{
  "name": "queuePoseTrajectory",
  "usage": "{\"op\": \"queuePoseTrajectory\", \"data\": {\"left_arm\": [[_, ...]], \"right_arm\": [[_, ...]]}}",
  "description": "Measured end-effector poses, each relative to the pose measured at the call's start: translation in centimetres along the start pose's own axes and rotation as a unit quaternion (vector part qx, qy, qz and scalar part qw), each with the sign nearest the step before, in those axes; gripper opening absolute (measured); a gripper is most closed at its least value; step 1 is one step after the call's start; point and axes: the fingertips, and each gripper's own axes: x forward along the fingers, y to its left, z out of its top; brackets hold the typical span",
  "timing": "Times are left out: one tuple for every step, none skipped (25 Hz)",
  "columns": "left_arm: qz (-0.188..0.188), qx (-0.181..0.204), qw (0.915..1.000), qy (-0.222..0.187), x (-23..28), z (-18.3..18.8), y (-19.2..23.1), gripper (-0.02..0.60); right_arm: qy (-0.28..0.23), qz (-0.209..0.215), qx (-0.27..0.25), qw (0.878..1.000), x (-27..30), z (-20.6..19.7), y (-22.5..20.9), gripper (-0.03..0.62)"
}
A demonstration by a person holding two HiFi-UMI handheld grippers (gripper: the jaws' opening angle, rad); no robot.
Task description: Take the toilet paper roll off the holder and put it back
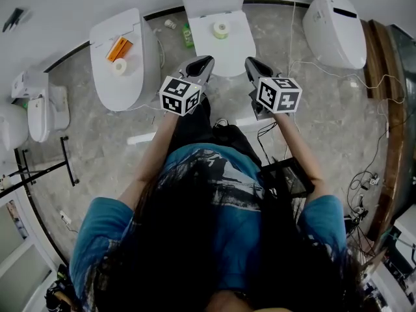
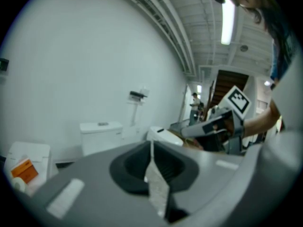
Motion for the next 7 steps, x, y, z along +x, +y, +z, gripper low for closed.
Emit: {"op": "queuePoseTrajectory", "data": {"left_arm": [[0.001,0.000,1.0000,0.000,-0.16,-0.03,-0.10,0.006],[0.002,0.001,1.0000,0.001,-0.30,-0.08,-0.20,0.006],[0.002,0.001,1.0000,0.001,-0.42,-0.16,-0.31,0.006],[0.003,0.002,1.0000,0.001,-0.52,-0.25,-0.44,0.006],[0.003,0.002,1.0000,0.002,-0.61,-0.35,-0.58,0.006],[0.003,0.002,1.0000,0.002,-0.70,-0.46,-0.73,0.006],[0.003,0.003,1.0000,0.002,-0.79,-0.56,-0.88,0.006]], "right_arm": [[0.000,0.001,-0.001,1.000,-0.09,-0.02,0.17,0.015],[0.000,0.002,-0.002,1.000,-0.17,-0.06,0.29,0.015],[0.000,0.002,-0.003,1.000,-0.25,-0.13,0.38,0.015],[0.000,0.003,-0.004,1.000,-0.35,-0.23,0.45,0.015],[0.001,0.003,-0.005,1.000,-0.46,-0.36,0.52,0.015],[0.002,0.003,-0.006,1.000,-0.58,-0.50,0.58,0.015],[0.003,0.004,-0.008,1.000,-0.70,-0.64,0.63,0.015]]}}
